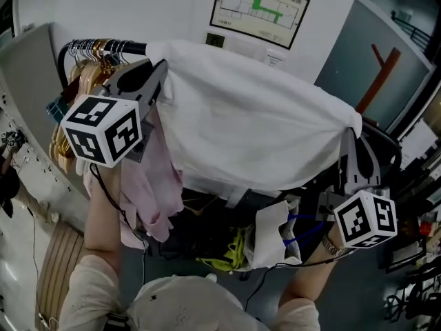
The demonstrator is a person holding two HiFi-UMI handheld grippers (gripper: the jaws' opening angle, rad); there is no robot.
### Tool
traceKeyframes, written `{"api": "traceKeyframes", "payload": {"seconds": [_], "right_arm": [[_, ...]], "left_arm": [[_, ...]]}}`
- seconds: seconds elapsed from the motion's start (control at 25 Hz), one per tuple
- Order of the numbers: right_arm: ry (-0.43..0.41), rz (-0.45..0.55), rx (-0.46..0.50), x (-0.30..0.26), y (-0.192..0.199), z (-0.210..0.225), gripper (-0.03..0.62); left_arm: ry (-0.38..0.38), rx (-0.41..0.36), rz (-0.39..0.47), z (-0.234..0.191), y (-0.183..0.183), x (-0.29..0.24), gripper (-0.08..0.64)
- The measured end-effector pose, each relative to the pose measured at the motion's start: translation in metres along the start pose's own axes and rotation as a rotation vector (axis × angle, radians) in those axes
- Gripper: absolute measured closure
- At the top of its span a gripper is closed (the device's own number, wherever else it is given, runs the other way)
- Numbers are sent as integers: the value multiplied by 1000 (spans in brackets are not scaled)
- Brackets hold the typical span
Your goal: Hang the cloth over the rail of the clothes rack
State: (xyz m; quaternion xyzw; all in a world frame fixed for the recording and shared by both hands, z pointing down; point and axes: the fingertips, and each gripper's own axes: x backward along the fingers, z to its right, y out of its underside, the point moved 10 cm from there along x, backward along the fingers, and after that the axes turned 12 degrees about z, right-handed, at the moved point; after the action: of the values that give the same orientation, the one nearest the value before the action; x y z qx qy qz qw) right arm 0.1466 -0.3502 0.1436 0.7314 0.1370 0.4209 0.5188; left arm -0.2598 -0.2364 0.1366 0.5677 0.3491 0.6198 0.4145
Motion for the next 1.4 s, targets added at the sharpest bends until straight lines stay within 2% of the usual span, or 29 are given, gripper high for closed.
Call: {"api": "traceKeyframes", "payload": {"seconds": [0.12,0.28,0.4,0.56,0.68,0.8,0.88,0.96,1.08,1.12,1.2,1.32,1.4], "right_arm": [[29,54,8,4,-14,2,569],[65,112,58,12,-23,-8,569],[86,64,81,10,-14,-16,569],[49,-12,24,3,16,-25,569],[66,-7,-35,1,29,-26,569],[108,16,-74,2,27,-18,569],[112,18,-93,1,23,-14,569],[113,19,-81,2,20,-15,569],[121,26,-8,5,21,-22,568],[120,25,13,7,22,-24,568],[111,18,26,11,25,-26,566],[114,12,25,16,27,-24,524],[123,-8,50,20,28,-24,500]], "left_arm": [[33,-88,-22,4,-22,-17,517],[95,-119,-77,-3,-46,-47,517],[136,-183,-170,-10,-49,-64,517],[168,-285,-246,-23,-50,-67,515],[209,-285,-264,-31,-50,-63,514],[223,-235,-237,-38,-46,-52,454],[198,-224,-209,-44,-45,-48,381],[154,-263,-176,-43,-45,-45,368],[59,-375,-121,-39,-47,-34,368],[36,-391,-95,-39,-49,-28,368],[39,-340,-41,-38,-50,-13,368],[79,-239,1,-28,-45,7,368],[60,-200,32,-17,-36,21,368]]}}
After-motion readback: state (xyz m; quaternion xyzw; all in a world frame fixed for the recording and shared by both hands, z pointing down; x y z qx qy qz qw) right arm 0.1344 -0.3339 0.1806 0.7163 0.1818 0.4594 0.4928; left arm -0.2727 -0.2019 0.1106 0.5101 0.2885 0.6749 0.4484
